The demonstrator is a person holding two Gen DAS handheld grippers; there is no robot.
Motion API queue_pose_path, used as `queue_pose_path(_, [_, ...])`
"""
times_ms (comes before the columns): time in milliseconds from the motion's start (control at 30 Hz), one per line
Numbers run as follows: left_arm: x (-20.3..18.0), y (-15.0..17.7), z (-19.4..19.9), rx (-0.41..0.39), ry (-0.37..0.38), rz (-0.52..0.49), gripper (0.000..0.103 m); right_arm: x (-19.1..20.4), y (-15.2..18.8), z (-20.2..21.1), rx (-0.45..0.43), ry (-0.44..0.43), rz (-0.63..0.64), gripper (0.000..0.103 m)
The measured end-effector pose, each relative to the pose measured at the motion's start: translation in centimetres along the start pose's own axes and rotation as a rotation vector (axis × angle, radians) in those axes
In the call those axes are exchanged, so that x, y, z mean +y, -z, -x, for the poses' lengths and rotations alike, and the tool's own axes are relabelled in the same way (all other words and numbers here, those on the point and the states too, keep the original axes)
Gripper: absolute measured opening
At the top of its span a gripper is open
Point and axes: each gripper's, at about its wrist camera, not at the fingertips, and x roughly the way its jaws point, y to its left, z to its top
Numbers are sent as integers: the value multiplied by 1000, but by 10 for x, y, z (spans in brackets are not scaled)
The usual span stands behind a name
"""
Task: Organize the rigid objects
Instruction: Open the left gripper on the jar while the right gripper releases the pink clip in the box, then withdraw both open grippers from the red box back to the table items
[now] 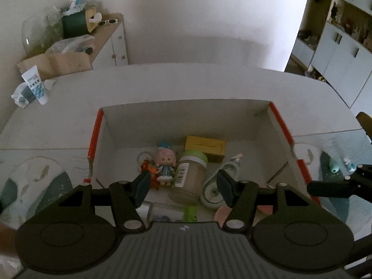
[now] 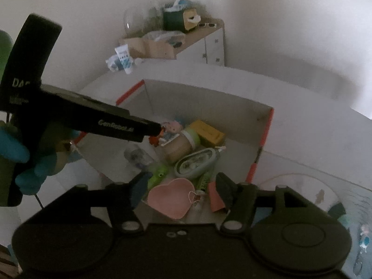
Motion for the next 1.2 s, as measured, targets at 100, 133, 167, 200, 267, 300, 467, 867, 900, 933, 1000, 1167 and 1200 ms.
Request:
queue_pose_path(100, [-7, 2, 13, -19, 9, 11, 61, -5, 3, 12, -16, -8, -10, 69])
queue_pose_path(133, [-11, 3, 16, -24, 8, 15, 61, -6, 4, 16, -23, -5, -12, 71])
queue_pose_path(167, [-14, 4, 20, -31, 11, 20, 61, -8, 5, 20, -29, -2, -14, 71])
queue_pose_path(200, [-18, 5, 24, -37, 17, 24, 61, -11, 6, 25, -37, -4, -18, 72])
queue_pose_path(267, [-27, 5, 31, -47, 20, 28, 62, -17, 10, 36, -49, -7, -30, 76])
queue_pose_path(300, [-32, 6, 34, -53, 23, 28, 64, -20, 12, 40, -55, -7, -32, 77])
queue_pose_path(467, [-60, 11, 50, -90, 31, 13, 71, -40, 25, 67, -86, -6, -51, 85])
queue_pose_path(867, [-141, 20, 68, -174, 39, -7, 83, -110, 68, 129, -146, 52, -130, 100])
queue_pose_path(900, [-149, 20, 68, -177, 40, -16, 83, -115, 71, 133, -149, 57, -138, 101])
queue_pose_path(933, [-157, 20, 67, -176, 39, -26, 83, -123, 76, 137, -152, 63, -150, 101])
queue_pose_path(1000, [-175, 20, 63, -168, 44, -42, 83, -135, 83, 143, -153, 71, -167, 101])
queue_pose_path(1167, [-211, 20, 51, -161, 49, -82, 83, -165, 101, 152, -153, 101, -198, 101])
queue_pose_path(1200, [-218, 20, 49, -161, 52, -87, 83, -171, 104, 154, -152, 106, -202, 101])
